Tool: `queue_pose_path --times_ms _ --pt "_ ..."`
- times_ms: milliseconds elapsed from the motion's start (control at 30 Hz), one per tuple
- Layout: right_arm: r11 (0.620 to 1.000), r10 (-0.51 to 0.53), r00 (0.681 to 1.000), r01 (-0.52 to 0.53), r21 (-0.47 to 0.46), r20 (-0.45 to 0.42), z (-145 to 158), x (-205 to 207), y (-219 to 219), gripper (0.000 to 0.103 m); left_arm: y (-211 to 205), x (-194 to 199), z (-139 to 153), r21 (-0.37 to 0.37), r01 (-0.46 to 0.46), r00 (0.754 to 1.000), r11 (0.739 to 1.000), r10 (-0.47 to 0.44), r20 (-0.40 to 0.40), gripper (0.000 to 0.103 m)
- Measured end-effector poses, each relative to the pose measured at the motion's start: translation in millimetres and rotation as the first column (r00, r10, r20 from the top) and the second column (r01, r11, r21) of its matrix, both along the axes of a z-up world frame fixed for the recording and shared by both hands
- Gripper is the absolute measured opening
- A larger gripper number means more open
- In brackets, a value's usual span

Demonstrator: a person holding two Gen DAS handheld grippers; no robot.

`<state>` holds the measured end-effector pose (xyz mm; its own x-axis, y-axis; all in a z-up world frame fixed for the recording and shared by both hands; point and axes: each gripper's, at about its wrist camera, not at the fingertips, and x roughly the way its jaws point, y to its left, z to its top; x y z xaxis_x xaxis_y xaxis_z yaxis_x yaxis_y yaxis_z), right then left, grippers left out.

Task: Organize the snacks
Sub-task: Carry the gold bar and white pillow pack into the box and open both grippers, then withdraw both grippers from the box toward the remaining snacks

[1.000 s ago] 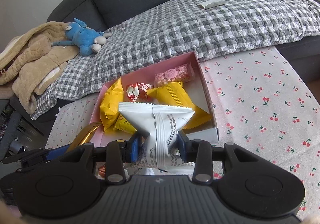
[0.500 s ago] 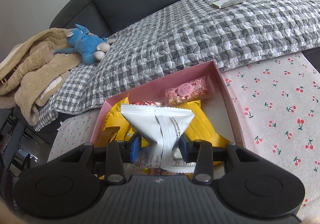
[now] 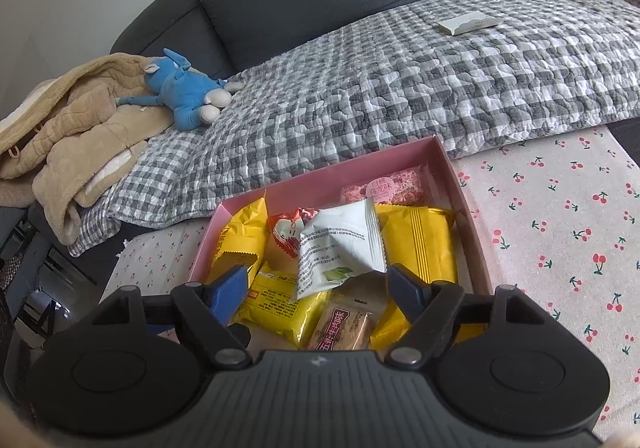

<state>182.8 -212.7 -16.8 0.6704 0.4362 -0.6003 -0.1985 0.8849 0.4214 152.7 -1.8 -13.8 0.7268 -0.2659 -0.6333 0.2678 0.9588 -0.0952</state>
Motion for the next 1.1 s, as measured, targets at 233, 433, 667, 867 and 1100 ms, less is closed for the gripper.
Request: queue_pose_path --times_ms 233,433,667,867,1100 --pt "1.000 -0.018 1.000 0.018 0.000 0.007 12 -17 -9 0.089 1 -6 11 -0.020 0.002 1.000 1.000 -0.002 0.010 0.088" --pt "0.999 -0.039 0.999 0.040 -0.006 0.017 22 -33 -16 0.096 -1 -23 20 -0.003 0.006 1.000 1.000 -0.006 0.009 0.093" --pt "0.997 -0.037 0.999 0.039 -0.061 0.034 28 -56 -13 0.101 1 -48 31 0.017 0.000 1.000 1.000 0.000 0.015 0.097" --pt "0.996 -0.029 0.999 0.032 -0.082 0.038 27 -75 -12 0.102 4 -73 34 0.037 0.004 1.000 0.999 -0.005 0.012 0.098" --pt "0.994 -0.024 0.999 0.028 -0.109 0.035 22 -90 -9 0.102 9 -95 33 0.037 -0.009 1.000 0.999 0.008 0.017 0.098"
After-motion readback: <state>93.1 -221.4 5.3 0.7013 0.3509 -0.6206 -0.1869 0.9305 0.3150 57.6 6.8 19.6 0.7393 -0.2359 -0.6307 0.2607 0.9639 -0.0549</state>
